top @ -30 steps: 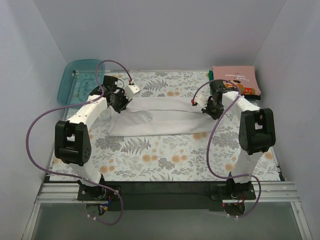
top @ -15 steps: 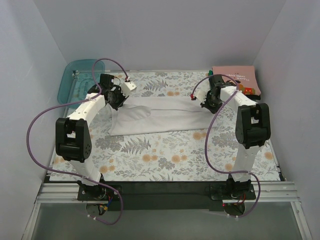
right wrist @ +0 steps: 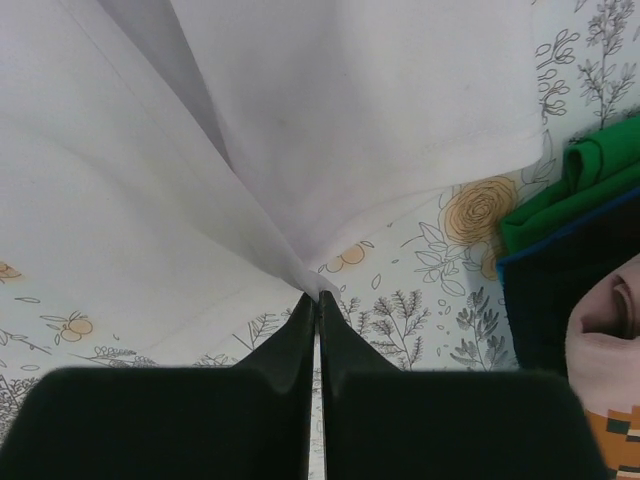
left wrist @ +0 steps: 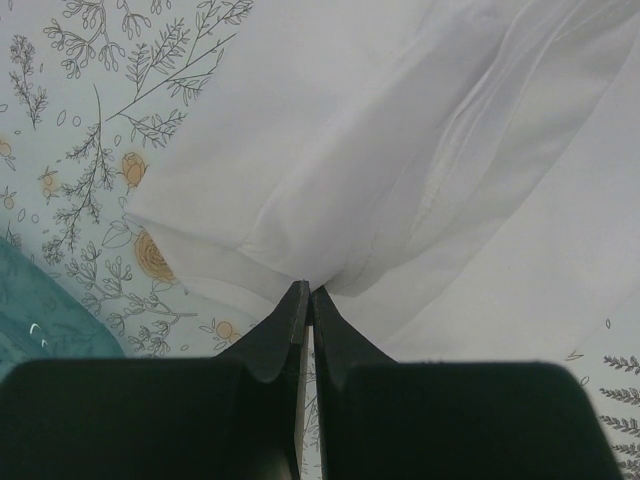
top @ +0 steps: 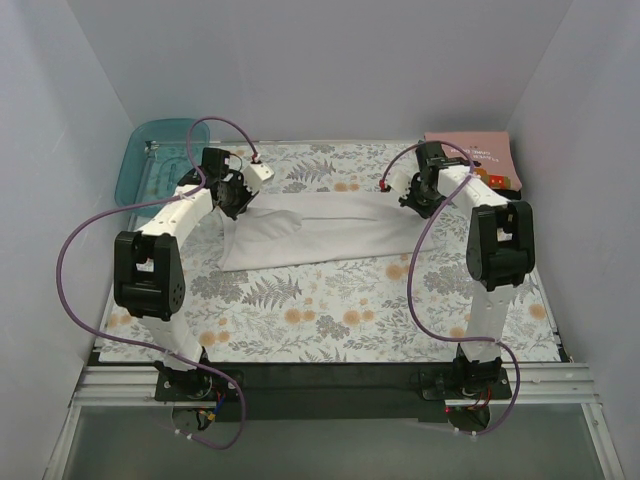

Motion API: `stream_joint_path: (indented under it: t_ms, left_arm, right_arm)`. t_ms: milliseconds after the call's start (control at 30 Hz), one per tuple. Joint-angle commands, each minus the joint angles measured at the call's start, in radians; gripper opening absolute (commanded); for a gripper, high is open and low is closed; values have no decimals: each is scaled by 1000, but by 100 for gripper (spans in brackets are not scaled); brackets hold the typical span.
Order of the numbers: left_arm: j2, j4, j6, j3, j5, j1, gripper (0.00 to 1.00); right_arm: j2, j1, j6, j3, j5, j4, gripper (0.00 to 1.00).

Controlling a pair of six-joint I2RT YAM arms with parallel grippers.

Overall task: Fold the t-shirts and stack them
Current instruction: Fold the tshirt

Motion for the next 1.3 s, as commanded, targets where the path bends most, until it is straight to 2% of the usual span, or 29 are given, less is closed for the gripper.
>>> stream_joint_path:
  t_ms: [0, 333, 367, 433, 467, 500, 633, 733, 833, 867, 967, 1067, 1267]
  left_arm:
    - [-23, 25, 10, -7, -9, 13, 0]
    - [-10, 32, -2, -12, -18, 16, 0]
    - [-4, 35, -11, -9, -29, 16, 0]
    - [8, 37, -40, -4, -39, 16, 15]
    - [11, 37, -51, -1, -42, 16, 19]
    - [5, 37, -74, 3, -39, 20, 26]
    - [-13, 20, -161, 22, -24, 50, 34]
    - [-48, -3, -229, 2, -12, 70, 35]
    - [-75, -56, -273, -32, 58, 73, 35]
    - [-91, -64, -315, -45, 79, 73, 35]
    - [-115, -66, -382, -108, 125, 71, 35]
    - [-121, -40, -421, -173, 123, 71, 34]
    - [-92, -12, -494, -217, 97, 71, 34]
  right_arm:
    - [21, -3, -32, 54, 14, -14, 1]
    - [51, -2, -22, 74, 14, -16, 1]
    - [53, 0, -19, 76, 17, -14, 17]
    - [50, 0, 1, 80, 20, -16, 48]
    - [36, -2, 8, 80, 20, -16, 70]
    - [26, -2, 11, 79, 20, -16, 73]
    - [-48, -8, 48, 56, 11, -20, 75]
    - [-103, -11, 85, 14, -22, -40, 71]
    - [-116, -13, 129, -16, -68, -63, 60]
    - [-101, -11, 143, -18, -79, -68, 52]
    - [-49, -11, 192, -10, -118, -74, 43]
    - [16, -13, 229, 22, -128, -75, 36]
    - [91, -11, 245, 5, -89, -74, 31]
